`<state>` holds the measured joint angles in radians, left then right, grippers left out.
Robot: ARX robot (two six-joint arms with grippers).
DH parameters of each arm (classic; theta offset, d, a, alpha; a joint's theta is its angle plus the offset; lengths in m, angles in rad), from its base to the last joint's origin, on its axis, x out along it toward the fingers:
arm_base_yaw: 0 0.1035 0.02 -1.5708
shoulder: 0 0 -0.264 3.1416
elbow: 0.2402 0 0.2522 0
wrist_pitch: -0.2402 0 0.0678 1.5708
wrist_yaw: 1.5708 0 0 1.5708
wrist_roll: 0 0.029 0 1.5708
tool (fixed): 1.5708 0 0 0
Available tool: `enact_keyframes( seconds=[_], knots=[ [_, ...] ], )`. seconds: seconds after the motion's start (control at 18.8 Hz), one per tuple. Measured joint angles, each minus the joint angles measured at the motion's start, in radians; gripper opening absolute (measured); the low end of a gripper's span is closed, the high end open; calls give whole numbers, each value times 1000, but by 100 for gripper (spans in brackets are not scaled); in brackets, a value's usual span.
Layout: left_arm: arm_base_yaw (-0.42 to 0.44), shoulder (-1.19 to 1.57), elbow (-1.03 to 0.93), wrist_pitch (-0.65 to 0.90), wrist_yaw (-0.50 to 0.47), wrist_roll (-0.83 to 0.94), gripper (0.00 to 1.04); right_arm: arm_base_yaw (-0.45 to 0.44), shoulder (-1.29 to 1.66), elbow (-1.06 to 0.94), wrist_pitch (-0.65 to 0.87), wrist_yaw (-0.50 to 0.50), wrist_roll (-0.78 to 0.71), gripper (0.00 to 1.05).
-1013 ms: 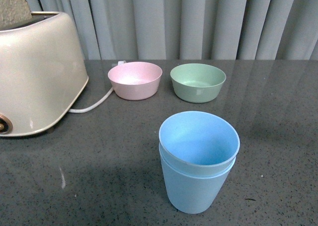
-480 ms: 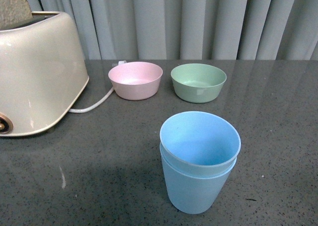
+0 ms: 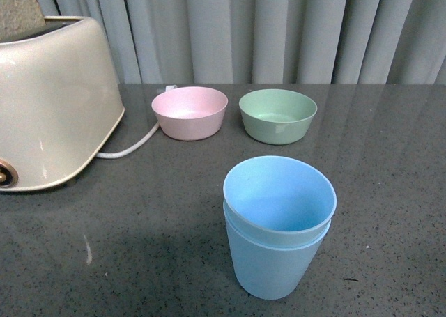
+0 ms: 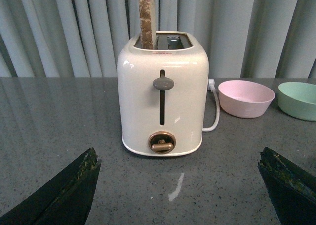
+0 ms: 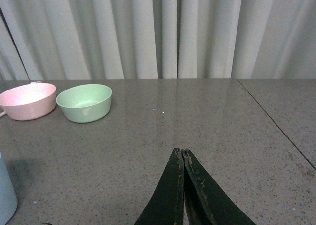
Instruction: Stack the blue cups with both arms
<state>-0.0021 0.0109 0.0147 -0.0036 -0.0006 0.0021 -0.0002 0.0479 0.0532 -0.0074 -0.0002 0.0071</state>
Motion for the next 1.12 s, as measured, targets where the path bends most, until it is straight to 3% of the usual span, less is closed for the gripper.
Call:
enact_keyframes(
  seconds=[1.12],
  knots=[
    [0,0,0,0,0,0,98,0,-43,-40,3,0,-1,3]
  ],
)
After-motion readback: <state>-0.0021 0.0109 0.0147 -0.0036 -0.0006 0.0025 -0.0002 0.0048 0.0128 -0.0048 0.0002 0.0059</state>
